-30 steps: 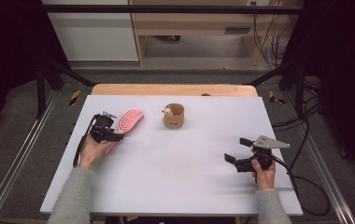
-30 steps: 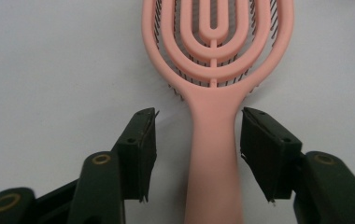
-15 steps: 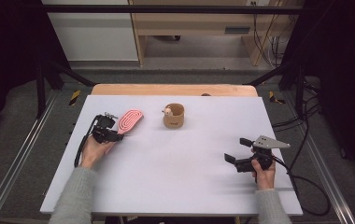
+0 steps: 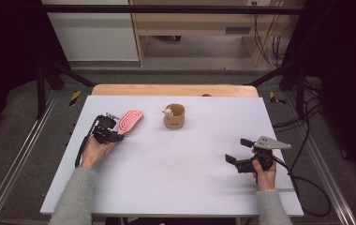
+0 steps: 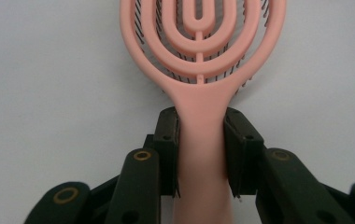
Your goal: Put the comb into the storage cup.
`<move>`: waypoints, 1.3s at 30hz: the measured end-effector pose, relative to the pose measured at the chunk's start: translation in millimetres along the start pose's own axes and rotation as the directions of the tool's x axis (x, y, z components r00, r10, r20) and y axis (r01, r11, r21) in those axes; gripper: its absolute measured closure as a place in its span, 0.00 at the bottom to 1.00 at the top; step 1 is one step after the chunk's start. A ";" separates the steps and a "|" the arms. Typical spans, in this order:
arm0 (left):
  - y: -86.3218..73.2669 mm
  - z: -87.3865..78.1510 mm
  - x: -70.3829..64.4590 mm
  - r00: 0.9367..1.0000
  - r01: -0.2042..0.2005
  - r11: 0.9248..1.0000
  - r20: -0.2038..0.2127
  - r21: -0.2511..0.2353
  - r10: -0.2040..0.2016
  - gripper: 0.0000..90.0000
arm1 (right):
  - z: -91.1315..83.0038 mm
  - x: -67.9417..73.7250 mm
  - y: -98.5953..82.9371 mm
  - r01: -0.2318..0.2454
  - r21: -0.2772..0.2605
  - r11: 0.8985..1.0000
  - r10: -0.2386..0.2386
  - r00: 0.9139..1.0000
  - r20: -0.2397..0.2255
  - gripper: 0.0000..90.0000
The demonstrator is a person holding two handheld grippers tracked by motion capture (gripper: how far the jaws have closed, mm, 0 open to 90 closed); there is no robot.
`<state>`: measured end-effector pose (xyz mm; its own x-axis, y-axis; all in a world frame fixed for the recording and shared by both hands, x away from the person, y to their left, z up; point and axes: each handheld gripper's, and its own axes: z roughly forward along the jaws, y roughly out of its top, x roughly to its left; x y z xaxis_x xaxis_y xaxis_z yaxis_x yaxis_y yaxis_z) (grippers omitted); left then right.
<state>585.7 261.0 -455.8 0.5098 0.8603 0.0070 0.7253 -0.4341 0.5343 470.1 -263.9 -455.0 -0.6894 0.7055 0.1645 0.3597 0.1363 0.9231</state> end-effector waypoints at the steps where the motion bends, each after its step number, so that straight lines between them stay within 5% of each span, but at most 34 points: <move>1: 0.0 0.0 0.2 1.000 0.000 1.000 0.000 0.002 0.000 0.77 | 0.0 0.0 0.0 0.000 0.000 1.000 0.000 1.000 0.000 0.00; 24: -1.8 -7.4 -4.5 1.000 -0.028 0.999 -0.001 -0.033 0.028 0.77 | -0.1 0.1 0.1 -0.001 -0.002 1.000 0.001 1.000 -0.002 0.00; 39: -8.4 -28.4 -10.6 0.999 -0.037 0.992 0.000 -0.123 0.037 0.77 | 0.0 0.3 0.1 -0.003 -0.003 1.000 0.003 1.000 -0.003 0.00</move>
<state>561.1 263.1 -436.3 0.5360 0.8438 0.0271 0.6437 -0.4292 0.6336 469.9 -263.8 -454.9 -0.6906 0.7035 0.1680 0.3595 0.1323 0.9237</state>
